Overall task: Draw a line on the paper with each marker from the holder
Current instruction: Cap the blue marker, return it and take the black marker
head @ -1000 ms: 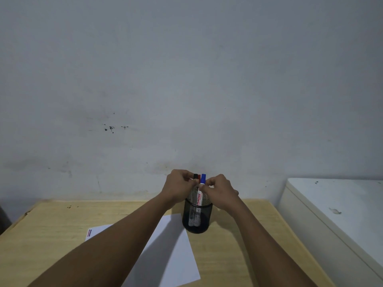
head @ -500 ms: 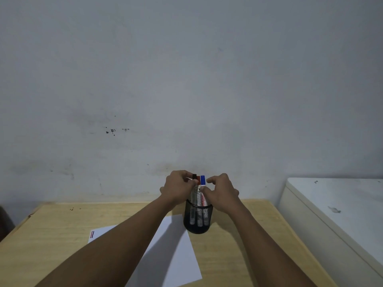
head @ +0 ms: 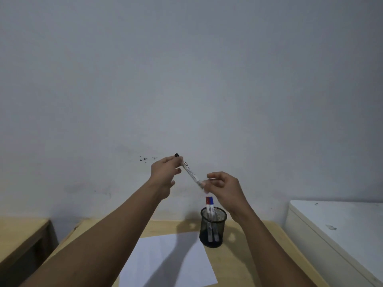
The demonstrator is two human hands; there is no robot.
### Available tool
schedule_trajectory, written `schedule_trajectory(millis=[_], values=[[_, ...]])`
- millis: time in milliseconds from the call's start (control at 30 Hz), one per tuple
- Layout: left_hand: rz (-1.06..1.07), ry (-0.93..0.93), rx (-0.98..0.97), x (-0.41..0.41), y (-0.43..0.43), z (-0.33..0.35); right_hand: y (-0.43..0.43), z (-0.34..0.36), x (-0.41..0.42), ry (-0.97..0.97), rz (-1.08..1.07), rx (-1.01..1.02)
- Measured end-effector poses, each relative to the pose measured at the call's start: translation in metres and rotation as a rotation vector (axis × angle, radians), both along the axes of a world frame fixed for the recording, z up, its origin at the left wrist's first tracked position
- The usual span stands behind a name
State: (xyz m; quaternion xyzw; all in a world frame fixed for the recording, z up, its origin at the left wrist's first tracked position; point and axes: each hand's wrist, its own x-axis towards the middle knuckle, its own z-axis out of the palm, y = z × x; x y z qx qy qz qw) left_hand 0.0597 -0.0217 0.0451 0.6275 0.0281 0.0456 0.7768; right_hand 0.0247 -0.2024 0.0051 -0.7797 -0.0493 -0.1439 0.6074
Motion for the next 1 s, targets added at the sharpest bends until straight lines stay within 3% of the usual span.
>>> schedule_trajectory(millis=[100, 300, 367, 467, 567, 700, 767, 867, 933, 1000], values=[[-0.03, 0.014, -0.059, -0.022, 0.017, 0.018, 0.018, 0.017, -0.017, -0.021, 0.017, 0.021], [-0.084, 0.009, -0.172, -0.059, 0.042, 0.038, 0.048, 0.046, -0.041, 0.032, 0.161, 0.86], [-0.107, -0.003, -0.21, -0.072, 0.045, 0.039, 0.061, 0.053, -0.049, 0.001, 0.291, 1.021], [-0.178, -0.031, -0.173, -0.09, 0.045, 0.039, 0.081, 0.062, -0.063, -0.028, 0.369, 0.967], [-0.14, -0.163, 0.038, -0.106, 0.047, 0.04, 0.096, 0.071, -0.075, -0.044, 0.314, 0.767], [0.097, -0.516, 0.565, -0.111, 0.064, 0.039, 0.096, 0.081, -0.082, -0.088, 0.247, 0.562], [0.18, -0.613, 0.926, -0.111, 0.074, 0.039, 0.093, 0.083, -0.085, -0.086, 0.269, 0.489], [0.191, -0.742, 1.225, -0.114, 0.081, 0.04, 0.094, 0.081, -0.087, -0.068, 0.312, 0.467], [0.196, -0.786, 1.269, -0.114, 0.085, 0.038, 0.096, 0.077, -0.086, -0.061, 0.348, 0.488], [0.137, -0.747, 1.179, -0.112, 0.089, 0.033, 0.096, 0.073, -0.085, -0.073, 0.377, 0.478]])
